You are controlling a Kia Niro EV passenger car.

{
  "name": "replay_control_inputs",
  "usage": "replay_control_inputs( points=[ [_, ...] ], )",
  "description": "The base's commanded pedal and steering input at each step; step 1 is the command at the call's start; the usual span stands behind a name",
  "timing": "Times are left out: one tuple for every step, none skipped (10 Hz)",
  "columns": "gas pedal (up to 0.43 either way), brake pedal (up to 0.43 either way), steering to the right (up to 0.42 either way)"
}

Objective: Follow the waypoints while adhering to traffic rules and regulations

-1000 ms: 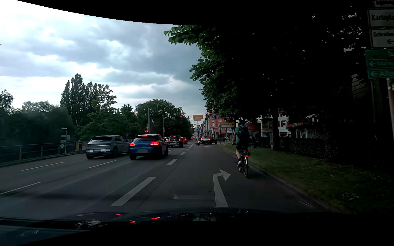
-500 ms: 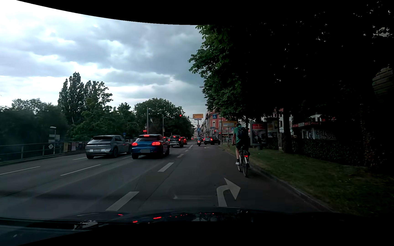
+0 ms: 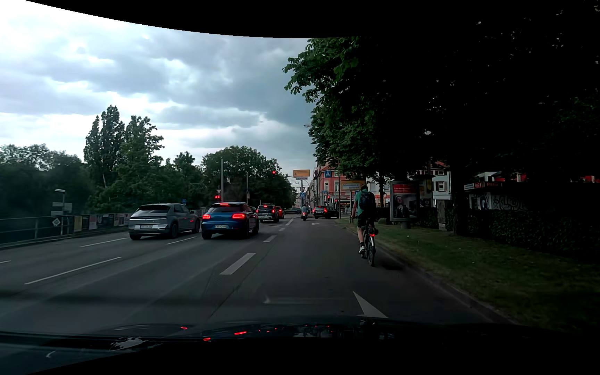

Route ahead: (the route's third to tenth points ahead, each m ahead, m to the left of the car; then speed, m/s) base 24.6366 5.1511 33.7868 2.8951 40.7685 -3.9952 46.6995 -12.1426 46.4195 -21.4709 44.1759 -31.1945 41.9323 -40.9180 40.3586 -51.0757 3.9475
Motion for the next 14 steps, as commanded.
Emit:
replay_control_inputs(
  points=[
    [0.039, 0.0, -0.005],
    [0.039, 0.0, -0.005],
    [0.028, 0.0, -0.005],
    [0.0, 0.0, -0.005],
    [0.0, 0.0, -0.005],
    [0.0, 0.0, -0.005],
    [0.0, 0.0, -0.005],
    [0.0, 0.0, -0.004],
    [0.0, 0.0, -0.004],
    [0.008, 0.0, -0.005],
    [0.008, 0.0, -0.004],
    [0.008, 0.0, -0.004],
    [0.008, 0.0, -0.003],
    [0.008, 0.0, -0.003]
  ],
)
